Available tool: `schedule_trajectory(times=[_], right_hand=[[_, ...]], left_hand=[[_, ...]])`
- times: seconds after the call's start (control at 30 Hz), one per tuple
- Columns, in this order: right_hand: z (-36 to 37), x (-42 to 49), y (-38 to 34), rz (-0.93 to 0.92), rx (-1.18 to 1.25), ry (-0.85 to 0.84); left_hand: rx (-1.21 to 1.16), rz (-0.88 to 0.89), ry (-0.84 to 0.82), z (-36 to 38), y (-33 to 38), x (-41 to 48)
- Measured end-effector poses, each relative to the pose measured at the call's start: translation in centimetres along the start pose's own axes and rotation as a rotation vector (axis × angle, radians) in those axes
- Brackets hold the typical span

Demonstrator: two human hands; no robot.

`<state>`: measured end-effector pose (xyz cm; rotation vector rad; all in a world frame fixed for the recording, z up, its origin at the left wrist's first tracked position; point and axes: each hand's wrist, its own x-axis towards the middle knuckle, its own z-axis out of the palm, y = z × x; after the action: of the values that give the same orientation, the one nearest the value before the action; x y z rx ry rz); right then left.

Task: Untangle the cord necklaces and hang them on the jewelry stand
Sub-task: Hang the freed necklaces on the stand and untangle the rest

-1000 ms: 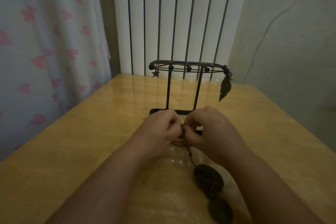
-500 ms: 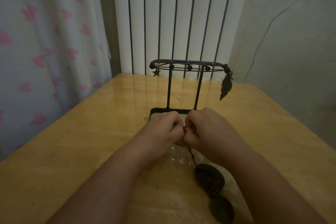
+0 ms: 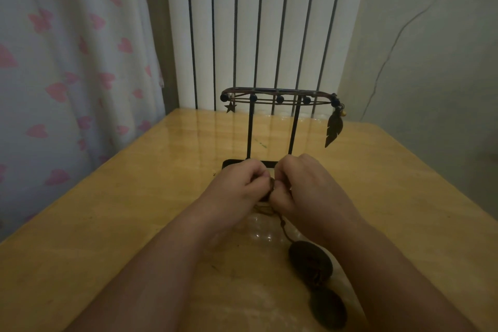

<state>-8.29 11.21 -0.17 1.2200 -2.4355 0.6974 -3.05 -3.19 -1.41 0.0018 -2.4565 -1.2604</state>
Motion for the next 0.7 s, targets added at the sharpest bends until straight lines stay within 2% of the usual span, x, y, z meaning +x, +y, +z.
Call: schedule_trajectory(times=[0.1,0.23,0.5,0.7], right_hand=[[0.12,-0.13,0.1,0.051,0.069,0.043],[-0.03,-0.43,0.5,0.076,0.127,0.07],[-0.28,-0.13,0.56,0.014,-0.074,0.023],[-0.32,-0.18,0.58,0.025,-0.051,0.035]], left_hand=[[-0.124,-0.036,0.032,0.3,-0.12,-0.02],[-0.001,-0.006,0.064,0.56,-0.05,-0.03],[0.106,0.036,0.059,0.56,-0.2,-0.11],[0.04,0.005,0.062,0.52,0.03,-0.09]])
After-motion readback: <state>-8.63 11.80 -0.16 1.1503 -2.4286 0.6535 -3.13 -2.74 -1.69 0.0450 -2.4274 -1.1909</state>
